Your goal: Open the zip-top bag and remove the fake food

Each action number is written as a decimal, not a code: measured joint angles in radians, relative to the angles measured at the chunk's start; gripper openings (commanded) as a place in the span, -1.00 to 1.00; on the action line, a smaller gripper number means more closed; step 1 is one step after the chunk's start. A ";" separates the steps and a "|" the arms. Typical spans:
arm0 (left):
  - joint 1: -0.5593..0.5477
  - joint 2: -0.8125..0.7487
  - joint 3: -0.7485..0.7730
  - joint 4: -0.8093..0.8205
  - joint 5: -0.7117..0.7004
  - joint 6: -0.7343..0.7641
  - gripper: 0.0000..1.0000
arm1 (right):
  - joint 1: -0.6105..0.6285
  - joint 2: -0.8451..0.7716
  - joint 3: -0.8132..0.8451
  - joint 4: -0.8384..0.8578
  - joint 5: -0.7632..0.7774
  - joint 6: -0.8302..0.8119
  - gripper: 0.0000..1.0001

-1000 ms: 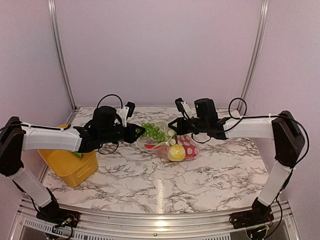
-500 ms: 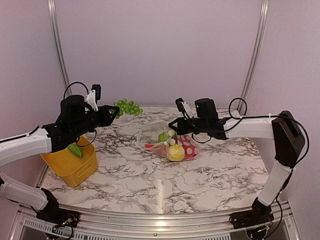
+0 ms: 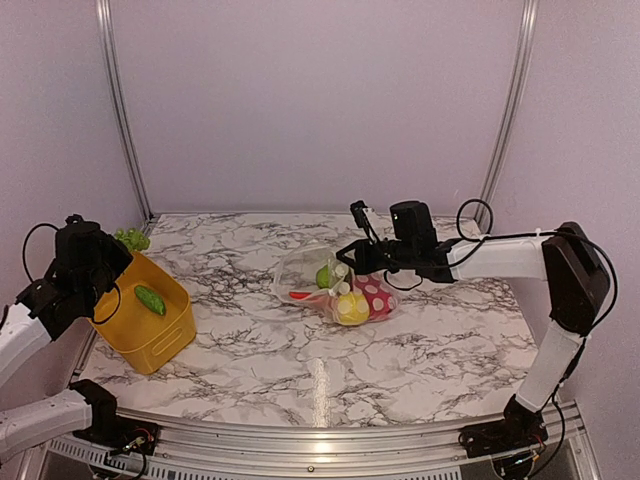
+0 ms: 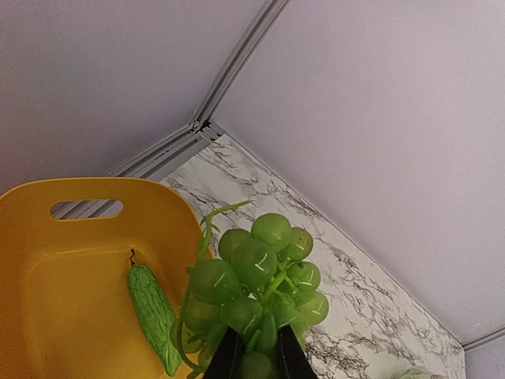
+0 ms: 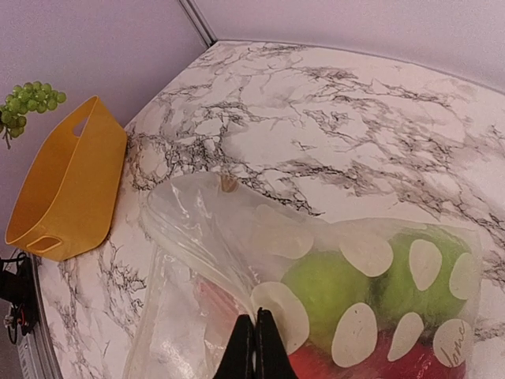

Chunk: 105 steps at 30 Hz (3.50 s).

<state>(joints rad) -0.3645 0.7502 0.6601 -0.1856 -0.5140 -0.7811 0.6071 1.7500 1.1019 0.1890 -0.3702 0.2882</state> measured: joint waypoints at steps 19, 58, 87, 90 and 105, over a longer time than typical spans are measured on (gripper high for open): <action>0.214 0.288 -0.012 -0.251 -0.081 -0.209 -0.78 | 0.000 0.000 -0.011 0.002 -0.016 0.001 -1.00; -0.155 0.614 0.176 0.323 0.555 0.197 0.09 | 0.006 0.014 -0.003 0.023 -0.095 0.039 -1.00; -0.389 1.192 0.293 0.684 0.629 -0.111 0.24 | 0.047 0.135 -0.054 0.123 -0.089 0.076 -1.00; -0.389 1.230 0.307 0.699 0.616 -0.134 0.25 | 0.047 0.146 -0.054 0.126 -0.089 0.078 -1.00; -0.363 1.339 0.326 0.901 0.579 -0.244 -0.34 | 0.050 0.148 -0.064 0.127 -0.089 0.077 -1.00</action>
<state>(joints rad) -0.7273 2.0892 0.9863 0.7155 0.0654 -1.0252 0.6575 1.8980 1.0374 0.3157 -0.4591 0.3656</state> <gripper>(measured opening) 0.457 0.004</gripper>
